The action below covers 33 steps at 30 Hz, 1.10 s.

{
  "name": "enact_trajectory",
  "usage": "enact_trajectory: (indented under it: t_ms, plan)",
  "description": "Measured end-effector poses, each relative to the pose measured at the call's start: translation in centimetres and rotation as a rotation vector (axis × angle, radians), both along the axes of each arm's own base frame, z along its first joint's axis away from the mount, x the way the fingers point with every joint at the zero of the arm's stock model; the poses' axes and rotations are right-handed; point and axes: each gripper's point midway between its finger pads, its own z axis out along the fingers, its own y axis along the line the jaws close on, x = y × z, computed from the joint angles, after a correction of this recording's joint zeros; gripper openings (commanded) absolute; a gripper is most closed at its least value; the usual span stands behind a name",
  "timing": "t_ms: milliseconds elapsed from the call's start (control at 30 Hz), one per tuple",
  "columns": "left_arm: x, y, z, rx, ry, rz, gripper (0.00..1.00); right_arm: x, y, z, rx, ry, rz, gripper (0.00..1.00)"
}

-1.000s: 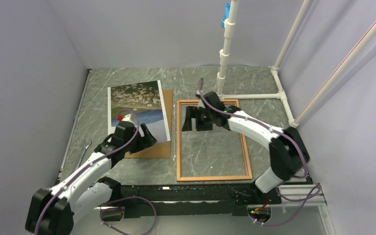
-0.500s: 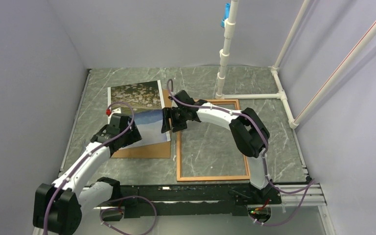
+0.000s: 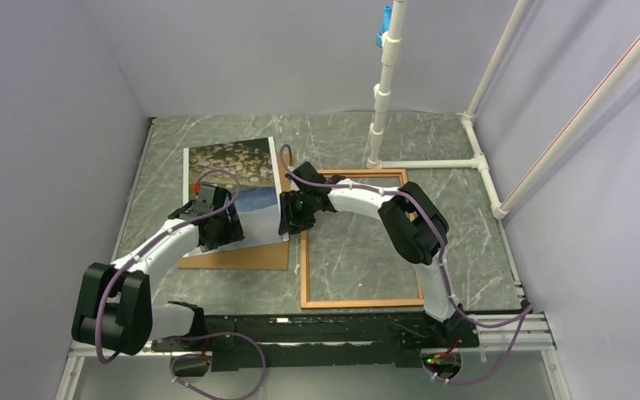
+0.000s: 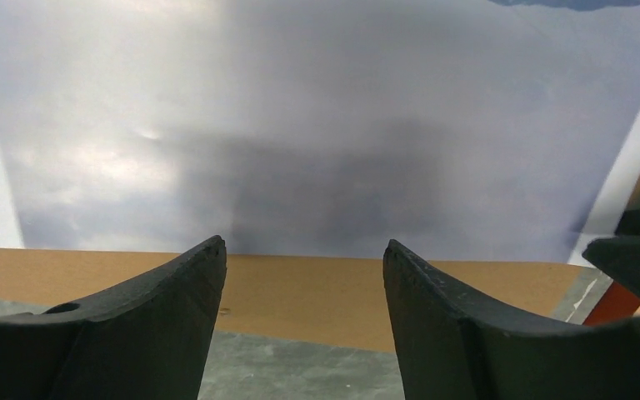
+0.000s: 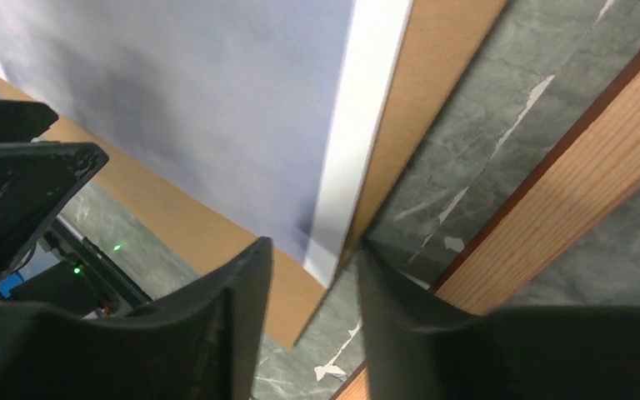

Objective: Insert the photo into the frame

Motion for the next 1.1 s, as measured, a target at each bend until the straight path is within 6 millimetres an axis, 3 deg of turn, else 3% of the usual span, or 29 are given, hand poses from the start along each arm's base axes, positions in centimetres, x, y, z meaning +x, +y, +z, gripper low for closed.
enact_trajectory:
  t_ms: [133, 633, 667, 767, 833, 933, 1100]
  plan:
    - [0.0, -0.3, 0.0, -0.013, 0.003, -0.019, 0.71, -0.6, -0.2, -0.8, -0.022, 0.013, -0.008, 0.01]
    - [0.4, -0.7, 1.6, -0.031, -0.055, -0.059, 0.67, -2.9, -2.1, -0.5, -0.037, 0.028, -0.029, 0.00]
    - [0.4, -0.7, 1.6, -0.031, -0.056, -0.060, 0.66, -3.1, -2.3, -0.3, -0.035, 0.026, -0.029, 0.05]
    - [0.3, -0.8, 1.5, -0.032, -0.050, -0.066, 0.61, -3.3, -2.4, 0.7, -0.016, 0.017, -0.034, 0.35]
    - [0.3, -0.8, 1.0, -0.028, -0.029, -0.070, 0.58, -3.3, -2.2, 1.2, 0.000, 0.013, -0.042, 0.48]
    - [0.4, -0.8, 0.1, -0.015, 0.015, -0.076, 0.55, -2.9, -1.7, 1.7, 0.030, 0.007, -0.049, 0.55]
    - [0.7, -0.9, -0.9, -0.004, 0.062, -0.078, 0.52, -2.0, -1.0, 2.5, 0.094, 0.018, -0.058, 0.55]
